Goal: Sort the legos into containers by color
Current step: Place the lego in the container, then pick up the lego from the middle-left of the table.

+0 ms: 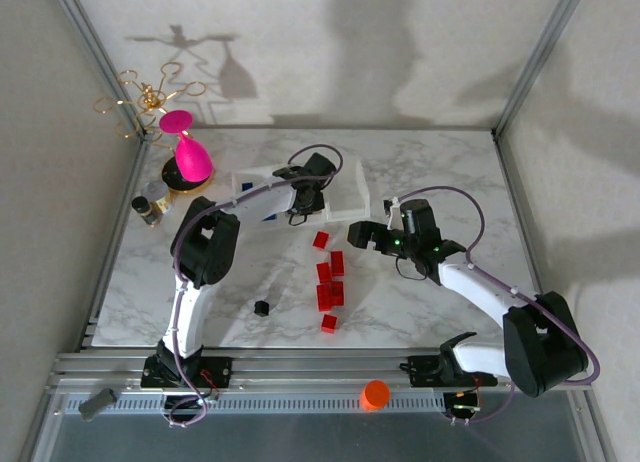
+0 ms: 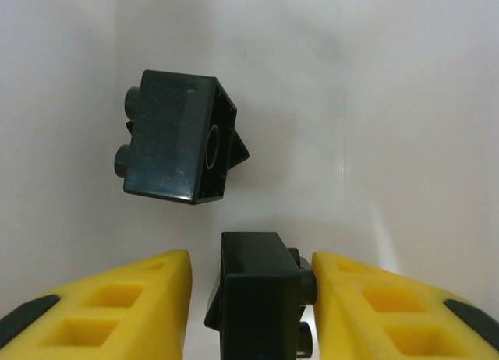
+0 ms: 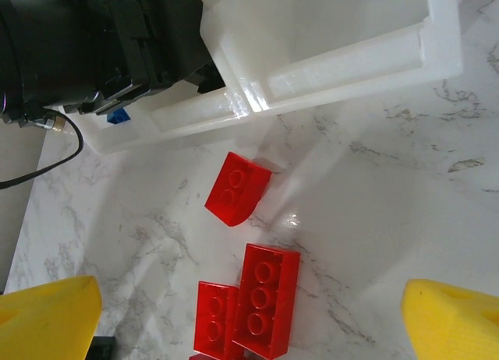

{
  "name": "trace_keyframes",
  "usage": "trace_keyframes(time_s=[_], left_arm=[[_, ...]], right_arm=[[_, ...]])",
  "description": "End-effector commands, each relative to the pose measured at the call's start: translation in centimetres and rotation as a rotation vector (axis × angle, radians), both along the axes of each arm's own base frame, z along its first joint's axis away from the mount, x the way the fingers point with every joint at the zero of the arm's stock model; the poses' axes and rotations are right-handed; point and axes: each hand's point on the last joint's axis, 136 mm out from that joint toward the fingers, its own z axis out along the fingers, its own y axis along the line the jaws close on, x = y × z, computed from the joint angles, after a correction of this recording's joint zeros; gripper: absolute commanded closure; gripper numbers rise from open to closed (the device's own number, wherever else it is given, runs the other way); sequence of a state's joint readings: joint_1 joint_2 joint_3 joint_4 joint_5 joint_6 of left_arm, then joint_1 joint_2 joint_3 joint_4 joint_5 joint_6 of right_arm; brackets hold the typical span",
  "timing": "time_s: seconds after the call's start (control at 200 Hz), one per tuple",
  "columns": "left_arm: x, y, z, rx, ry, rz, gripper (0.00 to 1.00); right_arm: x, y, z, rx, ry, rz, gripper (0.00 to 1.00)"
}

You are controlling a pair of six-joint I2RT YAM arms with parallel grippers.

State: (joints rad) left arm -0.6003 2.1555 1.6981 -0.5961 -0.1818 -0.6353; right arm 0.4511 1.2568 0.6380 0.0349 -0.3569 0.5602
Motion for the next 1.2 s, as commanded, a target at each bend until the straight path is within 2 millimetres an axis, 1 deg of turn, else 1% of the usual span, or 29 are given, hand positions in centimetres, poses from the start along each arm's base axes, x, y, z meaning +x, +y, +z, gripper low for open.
trace_keyframes(time_s=[0.0,0.205,0.365,0.426,0.531,0.611,0.651,0.666,0.756,0.786,0.816,0.866,0.906,1.026,1.051,1.061,1.091,1.192], left_arm=[[0.7,-0.2,3.0,-0.007,-0.047,-0.004,0.52],[0.5,0.2,6.0,-0.027,-0.096,0.006,0.52],[-0.5,0.4,8.4,-0.062,-0.130,0.001,0.54],[-1.3,0.4,9.1,-0.080,-0.136,-0.003,0.55],[-3.6,0.6,10.6,-0.104,-0.158,-0.026,0.56],[-5.7,1.4,11.3,-0.110,-0.162,-0.031,0.56],[-7.0,2.0,11.1,-0.101,-0.156,-0.028,0.56],[-7.3,2.2,11.3,-0.102,-0.161,-0.025,0.56],[-10.4,3.1,11.0,-0.105,-0.146,-0.022,0.56],[-11.5,3.4,10.4,-0.099,-0.131,-0.023,0.56],[-12.5,3.7,10.4,-0.102,-0.127,-0.017,0.56],[-14.4,4.3,9.7,-0.095,-0.108,-0.010,0.55],[-15.9,4.9,8.9,-0.085,-0.087,-0.001,0.55],[-19.6,6.8,6.9,-0.077,-0.044,0.040,0.53],[-20.3,6.9,6.6,-0.084,-0.033,0.045,0.52],[-20.7,7.0,6.3,-0.086,-0.026,0.047,0.52],[-21.5,7.2,5.8,-0.091,-0.011,0.044,0.52],[-23.9,8.0,4.1,-0.105,0.037,0.056,0.50]], right_arm=[[0.4,0.5,1.7,0.025,-0.054,0.034,0.01],[0.3,0.8,2.3,0.029,-0.077,0.059,0.01],[0.2,1.2,3.0,0.046,-0.094,0.087,0.01],[0.1,1.4,2.9,0.042,-0.092,0.098,0.01],[-0.5,1.7,2.7,0.021,-0.094,0.126,0.01],[-1.4,2.2,2.3,0.003,-0.092,0.157,0.01],[-2.0,2.5,2.0,-0.009,-0.087,0.180,0.01],[-2.2,2.6,1.9,-0.014,-0.085,0.188,0.01],[-3.7,3.5,1.0,-0.039,-0.070,0.244,0.01],[-4.2,3.7,0.6,-0.047,-0.064,0.260,0.01],[-4.8,4.0,0.4,-0.057,-0.059,0.278,0.01],[-5.6,4.4,-0.1,-0.072,-0.053,0.303,0.01],[-6.1,4.6,-0.5,-0.086,-0.047,0.315,0.01],[-7.5,5.2,-1.8,-0.097,-0.015,0.327,0.01],[-7.4,5.2,-1.9,-0.094,-0.012,0.321,0.01],[-8.0,5.6,-2.0,-0.094,-0.011,0.339,0.01],[-8.4,5.9,-2.2,-0.097,-0.009,0.350,0.01],[-9.1,6.4,-2.6,-0.106,-0.015,0.356,0.01]])
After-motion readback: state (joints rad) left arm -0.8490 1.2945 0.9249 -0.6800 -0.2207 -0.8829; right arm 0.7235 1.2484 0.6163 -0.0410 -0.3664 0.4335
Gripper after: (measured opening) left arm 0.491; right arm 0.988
